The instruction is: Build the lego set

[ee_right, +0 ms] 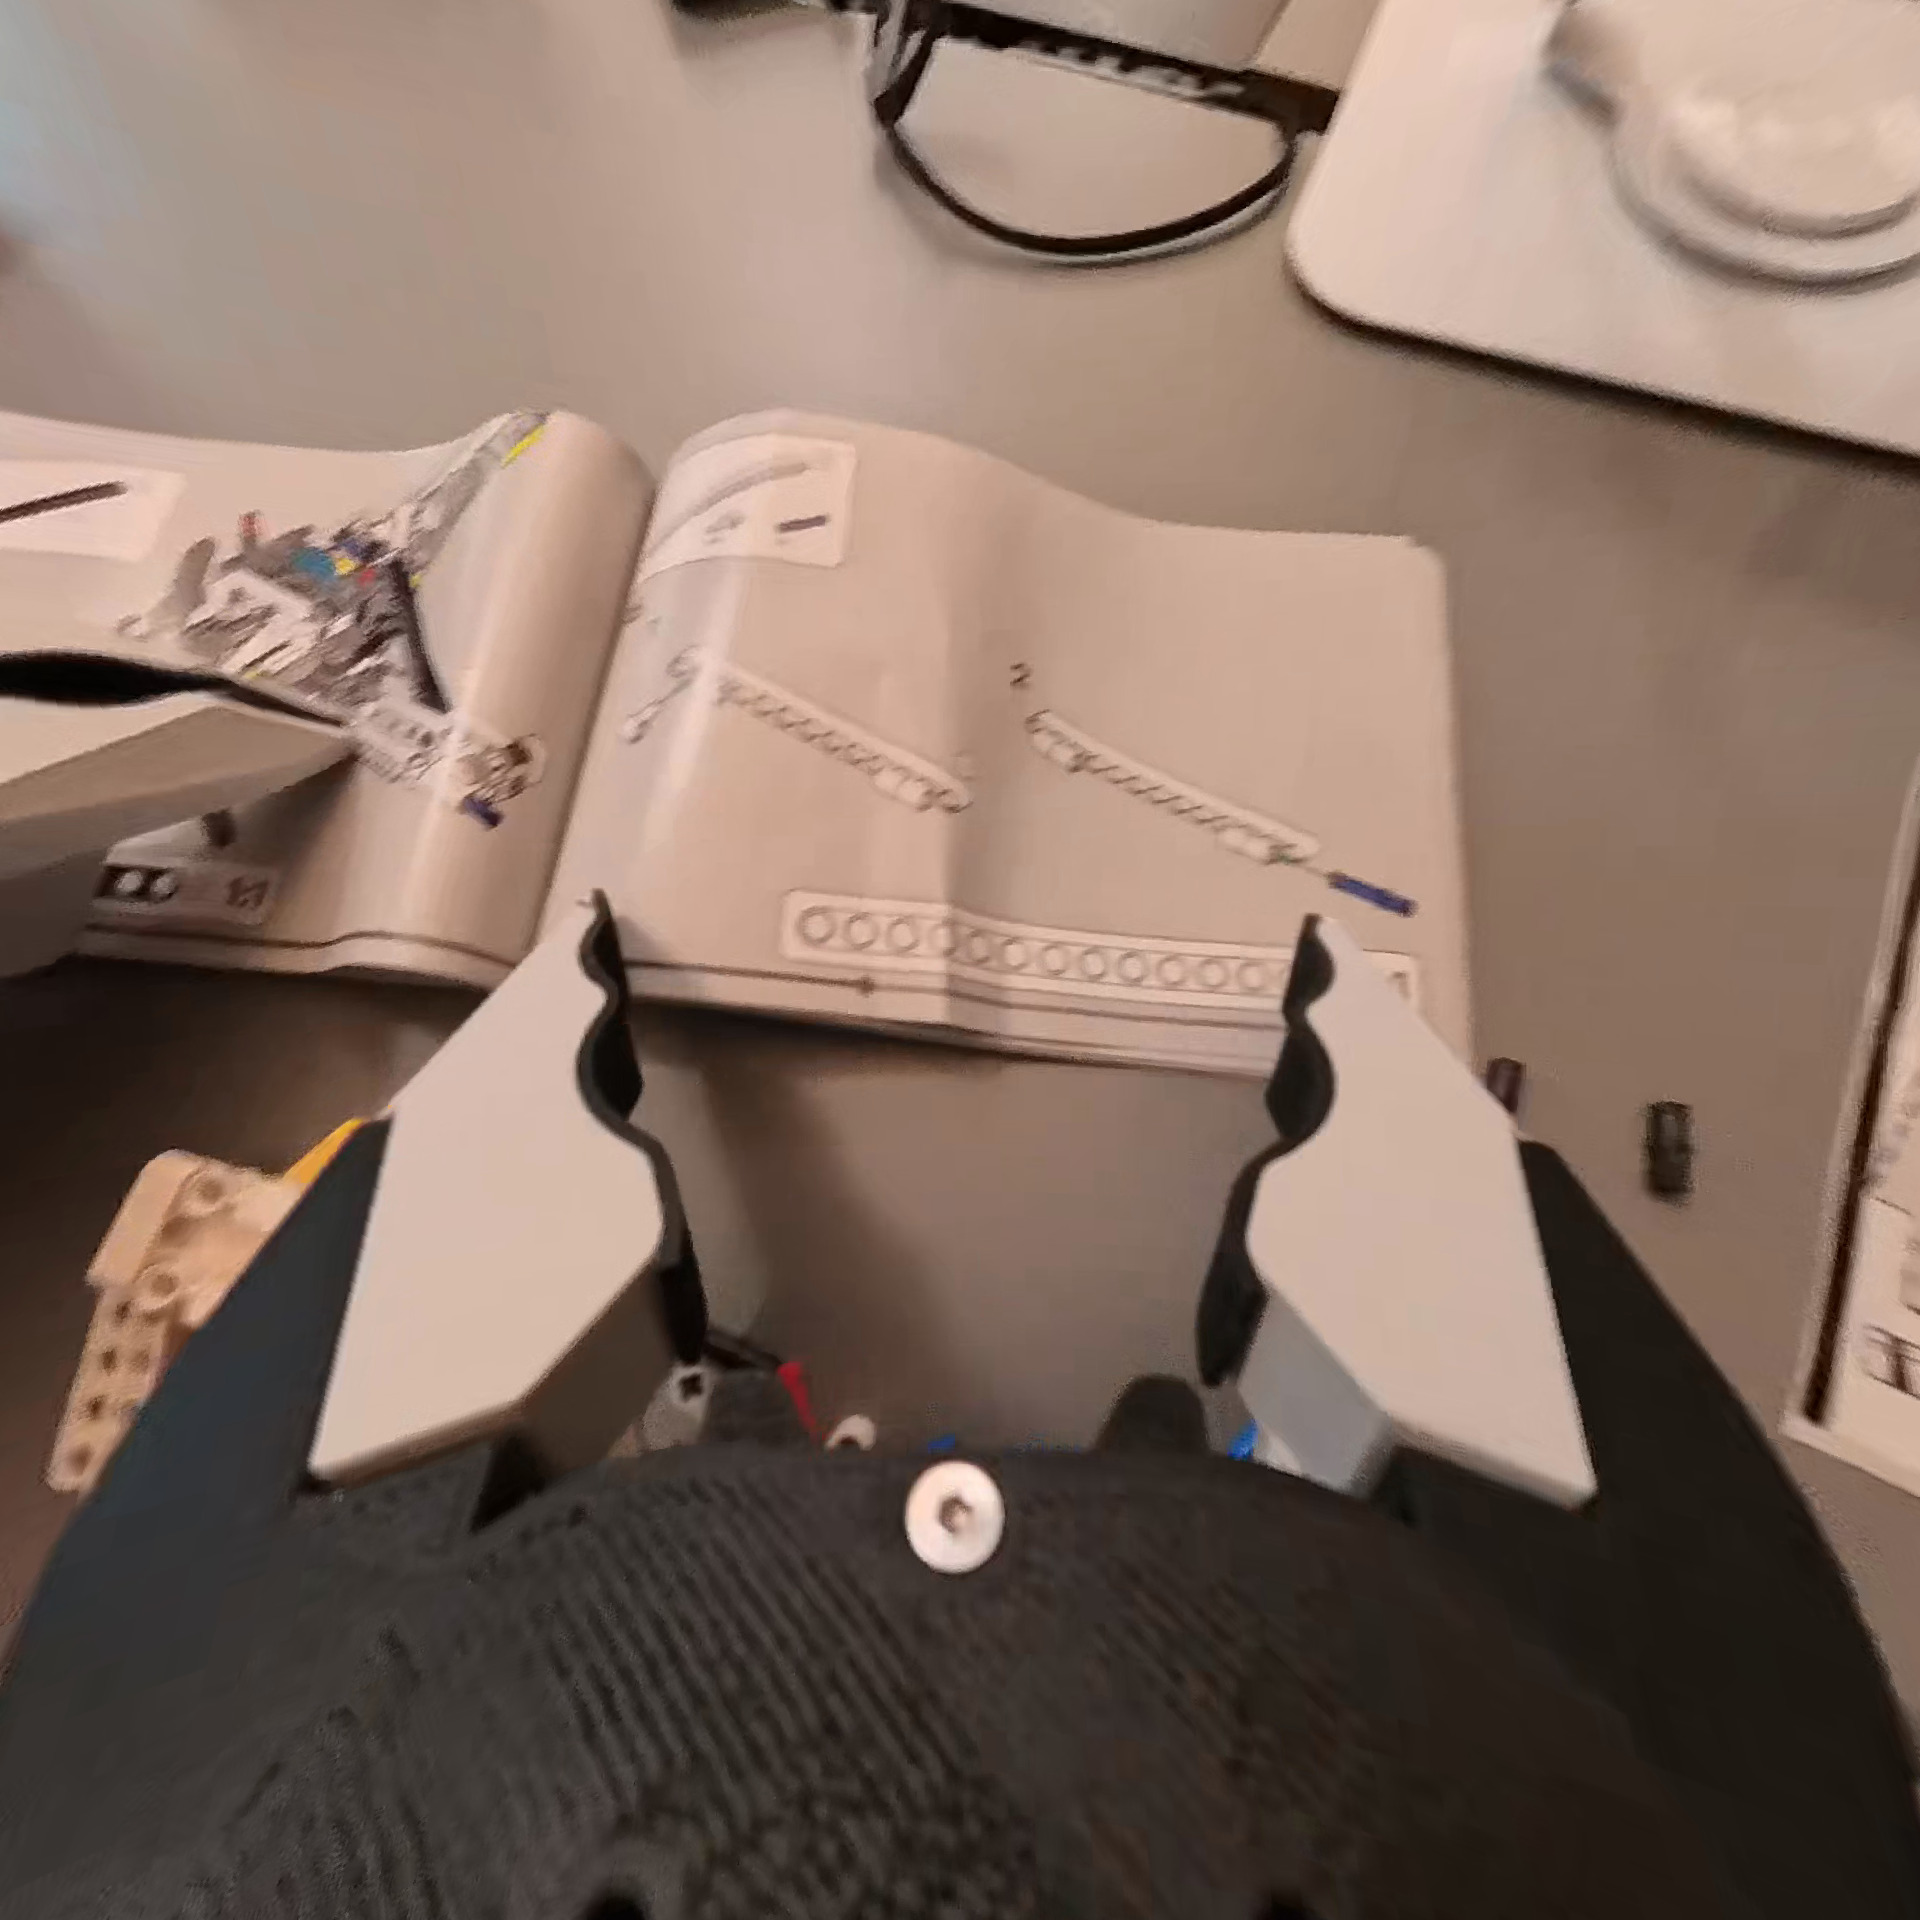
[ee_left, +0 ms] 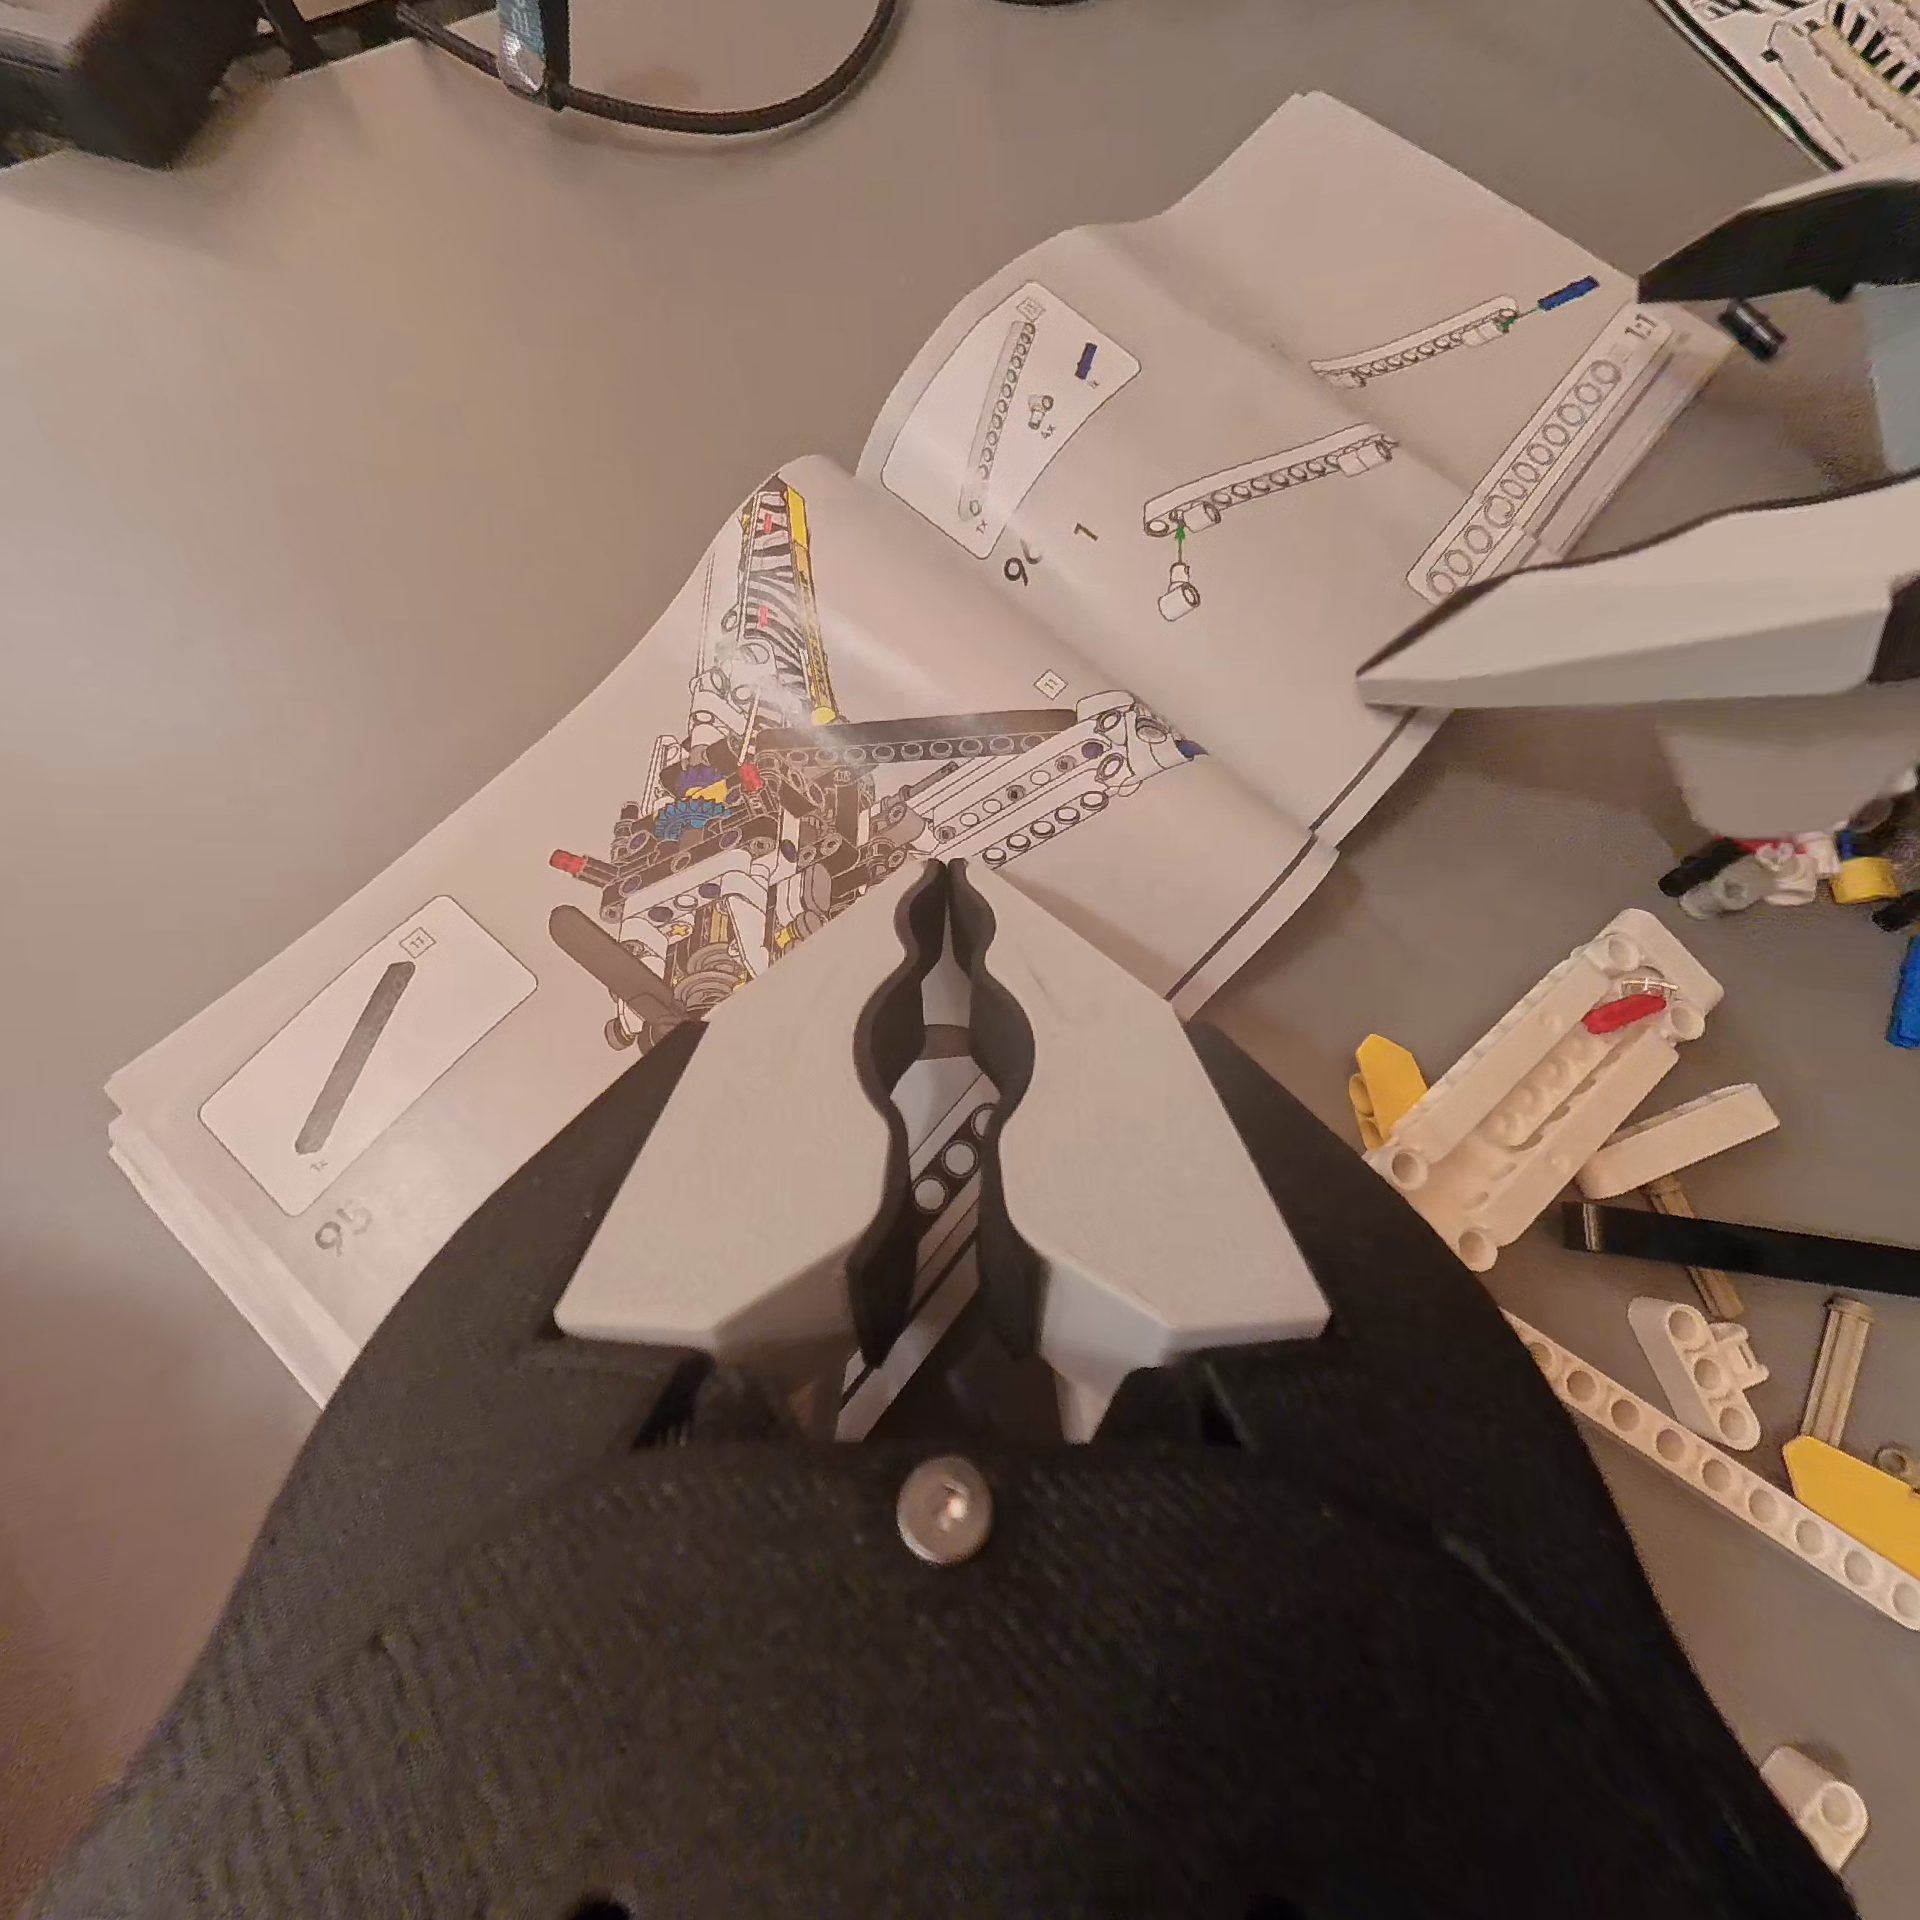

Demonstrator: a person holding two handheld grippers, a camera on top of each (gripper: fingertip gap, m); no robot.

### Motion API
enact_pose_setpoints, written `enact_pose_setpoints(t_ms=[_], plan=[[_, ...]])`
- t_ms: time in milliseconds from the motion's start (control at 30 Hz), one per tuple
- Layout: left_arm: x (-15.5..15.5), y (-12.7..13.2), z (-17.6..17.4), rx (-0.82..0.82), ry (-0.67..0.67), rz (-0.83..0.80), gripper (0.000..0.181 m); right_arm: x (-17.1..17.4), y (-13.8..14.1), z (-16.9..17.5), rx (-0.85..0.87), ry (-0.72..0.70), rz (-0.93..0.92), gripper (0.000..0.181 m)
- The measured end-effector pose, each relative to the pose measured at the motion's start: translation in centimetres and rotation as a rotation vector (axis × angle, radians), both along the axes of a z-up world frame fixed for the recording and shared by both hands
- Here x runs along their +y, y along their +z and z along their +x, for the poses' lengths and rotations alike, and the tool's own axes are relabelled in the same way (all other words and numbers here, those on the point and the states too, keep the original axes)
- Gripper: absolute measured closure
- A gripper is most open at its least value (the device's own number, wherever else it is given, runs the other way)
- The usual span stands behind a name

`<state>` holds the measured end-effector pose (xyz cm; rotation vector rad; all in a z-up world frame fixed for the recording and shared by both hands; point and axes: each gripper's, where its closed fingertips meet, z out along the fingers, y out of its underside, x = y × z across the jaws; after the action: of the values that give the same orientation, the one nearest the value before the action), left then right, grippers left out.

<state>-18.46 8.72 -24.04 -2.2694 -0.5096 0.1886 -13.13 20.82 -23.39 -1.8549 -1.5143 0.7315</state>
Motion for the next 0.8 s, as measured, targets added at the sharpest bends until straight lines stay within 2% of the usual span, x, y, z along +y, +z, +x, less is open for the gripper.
enact_pose_setpoints(t_ms=[67,167,333,500,633,733,800], plan=[[0.0,0.0,0.0,0.004,0.0,-0.003,0.18,0.1,-0.8,-0.1,-0.038,-0.012,-0.047,0.054],[0.0,0.0,0.0,0.011,-0.001,-0.006,0.18,-0.6,-1.0,-0.1,-0.057,0.01,-0.09,0.069],[0.0,0.0,0.0,0.014,-0.002,-0.007,0.18,-5.8,-0.1,-0.9,0.004,0.23,-0.245,0.178],[0.0,0.0,0.0,0.002,-0.001,0.001,0.18,-9.7,3.9,-1.7,0.21,0.41,-0.121,0.179],[0.0,0.0,0.0,0.005,-0.002,0.002,0.18,-12.4,4.5,-1.7,0.262,0.543,0.087,0.172],[0.0,0.0,0.0,0.003,-0.002,0.003,0.18,-13.2,4.5,-1.7,0.269,0.584,0.257,0.174],[0.0,0.0,0.0,0.003,-0.002,0.003,0.18,-13.7,4.4,-1.7,0.27,0.598,0.297,0.174]])
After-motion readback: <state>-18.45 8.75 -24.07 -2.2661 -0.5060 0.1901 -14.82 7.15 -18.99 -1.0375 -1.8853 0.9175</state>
